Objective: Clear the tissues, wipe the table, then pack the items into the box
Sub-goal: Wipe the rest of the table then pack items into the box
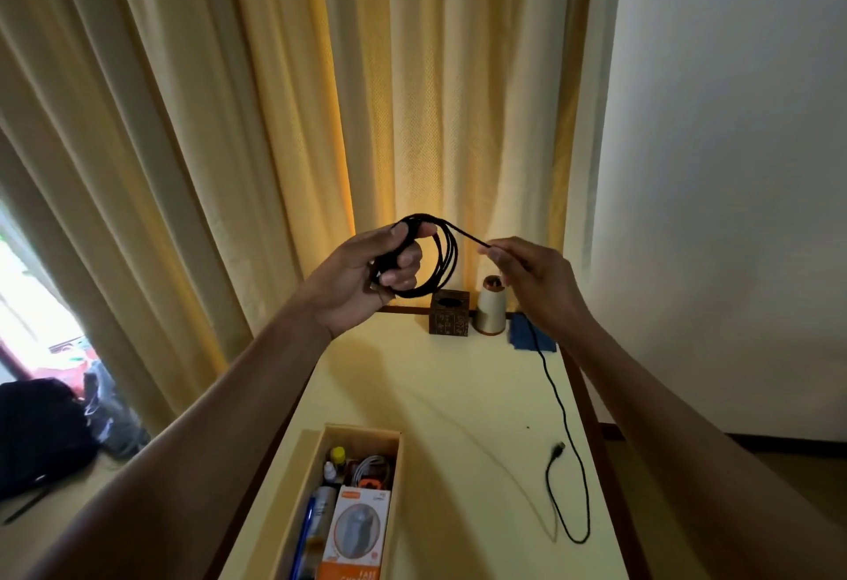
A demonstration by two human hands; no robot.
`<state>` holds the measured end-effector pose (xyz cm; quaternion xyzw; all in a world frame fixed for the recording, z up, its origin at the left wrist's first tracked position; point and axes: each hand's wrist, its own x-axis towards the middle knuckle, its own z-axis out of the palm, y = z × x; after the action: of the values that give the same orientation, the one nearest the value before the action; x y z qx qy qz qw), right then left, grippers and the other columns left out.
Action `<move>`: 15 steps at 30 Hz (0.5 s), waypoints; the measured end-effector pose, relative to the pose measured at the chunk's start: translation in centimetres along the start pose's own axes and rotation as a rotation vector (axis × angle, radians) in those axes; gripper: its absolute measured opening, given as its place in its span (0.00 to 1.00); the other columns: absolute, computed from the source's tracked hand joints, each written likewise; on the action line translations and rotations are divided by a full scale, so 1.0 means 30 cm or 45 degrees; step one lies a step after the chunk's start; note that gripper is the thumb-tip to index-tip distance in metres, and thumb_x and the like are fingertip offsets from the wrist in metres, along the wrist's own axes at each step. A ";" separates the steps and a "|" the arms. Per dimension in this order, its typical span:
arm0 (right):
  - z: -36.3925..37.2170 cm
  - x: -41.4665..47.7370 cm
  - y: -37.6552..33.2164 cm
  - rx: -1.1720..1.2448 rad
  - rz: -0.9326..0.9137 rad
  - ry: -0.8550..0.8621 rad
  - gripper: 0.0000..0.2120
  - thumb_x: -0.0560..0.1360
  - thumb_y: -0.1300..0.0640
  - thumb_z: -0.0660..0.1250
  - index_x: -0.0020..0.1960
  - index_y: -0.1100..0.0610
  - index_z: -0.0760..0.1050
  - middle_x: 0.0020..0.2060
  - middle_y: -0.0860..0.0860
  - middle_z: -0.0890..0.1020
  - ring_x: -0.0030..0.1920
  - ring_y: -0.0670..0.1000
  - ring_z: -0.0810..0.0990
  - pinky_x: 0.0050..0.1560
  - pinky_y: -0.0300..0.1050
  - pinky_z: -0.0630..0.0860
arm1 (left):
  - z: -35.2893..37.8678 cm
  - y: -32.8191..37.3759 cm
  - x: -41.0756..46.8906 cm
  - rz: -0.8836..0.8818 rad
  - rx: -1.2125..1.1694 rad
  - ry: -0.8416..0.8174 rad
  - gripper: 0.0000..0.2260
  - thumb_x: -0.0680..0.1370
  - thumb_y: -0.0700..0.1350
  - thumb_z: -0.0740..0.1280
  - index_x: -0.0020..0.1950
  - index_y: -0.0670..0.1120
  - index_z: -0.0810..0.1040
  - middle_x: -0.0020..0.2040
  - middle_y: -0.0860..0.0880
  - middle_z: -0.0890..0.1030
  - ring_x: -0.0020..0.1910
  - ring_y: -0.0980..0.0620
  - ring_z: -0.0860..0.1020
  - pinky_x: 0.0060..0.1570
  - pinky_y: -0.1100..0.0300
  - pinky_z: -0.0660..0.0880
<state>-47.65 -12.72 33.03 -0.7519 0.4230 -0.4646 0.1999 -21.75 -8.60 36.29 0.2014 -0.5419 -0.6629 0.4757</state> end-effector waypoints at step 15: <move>0.036 -0.017 -0.130 -0.564 -0.423 -0.463 0.13 0.84 0.53 0.61 0.64 0.52 0.81 0.46 0.49 0.81 0.43 0.45 0.75 0.45 0.43 0.72 | 0.063 -0.060 0.165 0.201 0.996 0.428 0.19 0.87 0.47 0.60 0.78 0.46 0.67 0.50 0.50 0.84 0.42 0.53 0.79 0.49 0.60 0.76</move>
<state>-45.06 -10.20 34.95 -0.9065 0.3426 -0.2455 0.0251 -26.30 -11.88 36.51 0.4297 -0.6810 -0.3273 0.4944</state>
